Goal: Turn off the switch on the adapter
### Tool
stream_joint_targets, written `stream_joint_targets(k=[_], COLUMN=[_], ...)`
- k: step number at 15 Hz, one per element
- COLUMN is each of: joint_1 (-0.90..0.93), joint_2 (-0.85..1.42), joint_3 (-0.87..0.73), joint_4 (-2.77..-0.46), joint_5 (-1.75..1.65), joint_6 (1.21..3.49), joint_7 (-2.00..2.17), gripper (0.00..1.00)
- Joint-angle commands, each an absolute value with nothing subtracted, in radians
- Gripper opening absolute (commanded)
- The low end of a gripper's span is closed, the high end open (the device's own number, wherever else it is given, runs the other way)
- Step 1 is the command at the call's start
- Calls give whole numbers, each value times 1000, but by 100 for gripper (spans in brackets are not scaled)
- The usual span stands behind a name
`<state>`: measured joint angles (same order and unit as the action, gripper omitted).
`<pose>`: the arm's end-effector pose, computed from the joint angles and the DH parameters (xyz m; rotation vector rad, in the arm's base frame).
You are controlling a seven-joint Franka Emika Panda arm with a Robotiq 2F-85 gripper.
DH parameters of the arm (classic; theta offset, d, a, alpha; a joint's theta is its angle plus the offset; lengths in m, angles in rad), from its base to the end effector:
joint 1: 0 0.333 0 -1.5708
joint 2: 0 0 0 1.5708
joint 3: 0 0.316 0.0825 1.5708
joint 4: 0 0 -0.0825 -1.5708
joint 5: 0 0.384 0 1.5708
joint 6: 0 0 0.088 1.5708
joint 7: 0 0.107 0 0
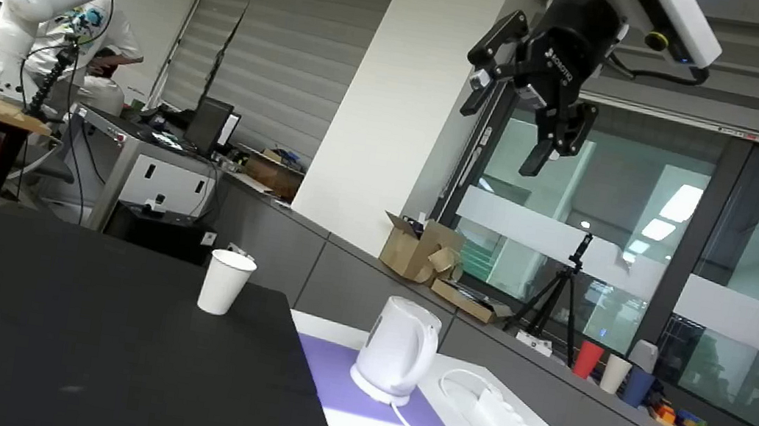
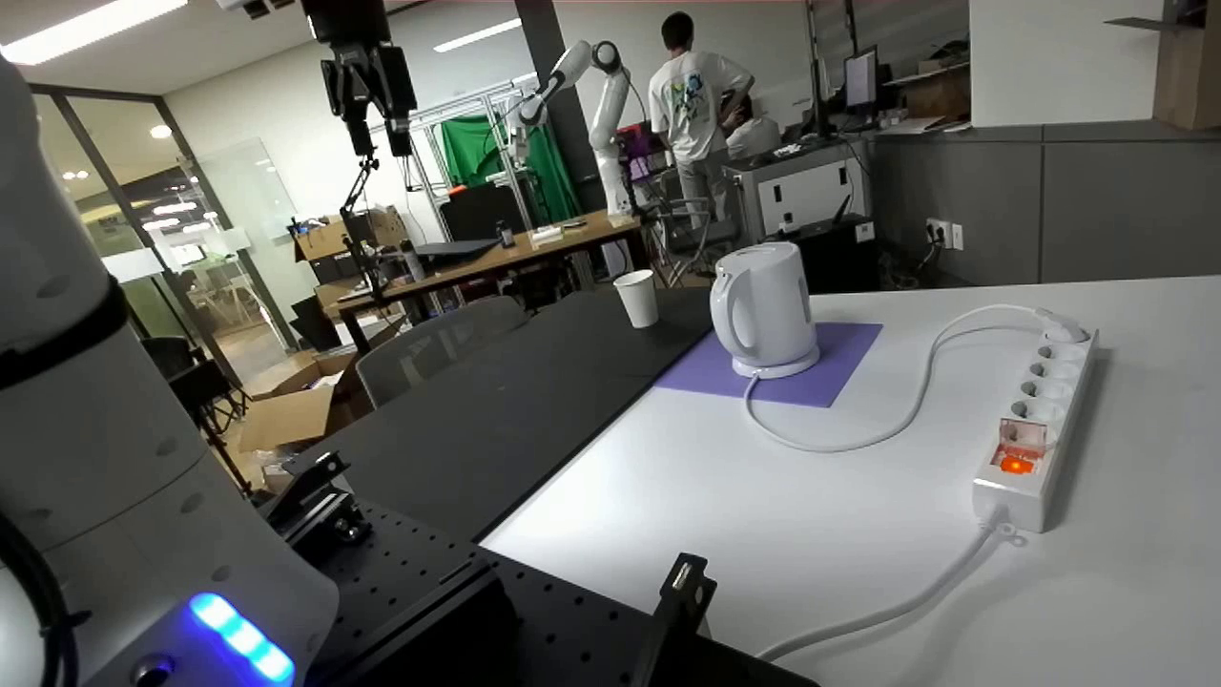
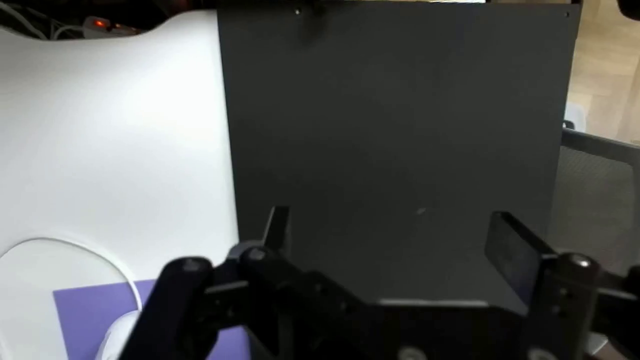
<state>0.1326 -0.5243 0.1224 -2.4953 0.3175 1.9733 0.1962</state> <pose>0.3713 0.1194 0.4676 -2.9123 0.1200 0.0688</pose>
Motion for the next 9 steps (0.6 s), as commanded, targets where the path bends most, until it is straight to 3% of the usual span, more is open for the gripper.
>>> stream_joint_targets(k=[1, 2, 3, 5, 9], joint_1=[70, 38, 3, -62, -174], joint_2=[-550, -565, -571, -565, -469], joint_3=[74, 39, 10, -62, -230], joint_4=[-2491, -2496, -2498, -2492, -2416], joint_5=[205, 152, 102, 24, -134], joint_6=[1919, 1912, 1912, 1925, 1939], joint_7=[120, 70, 42, -37, -273], gripper=[100, 96, 74, 69, 40])
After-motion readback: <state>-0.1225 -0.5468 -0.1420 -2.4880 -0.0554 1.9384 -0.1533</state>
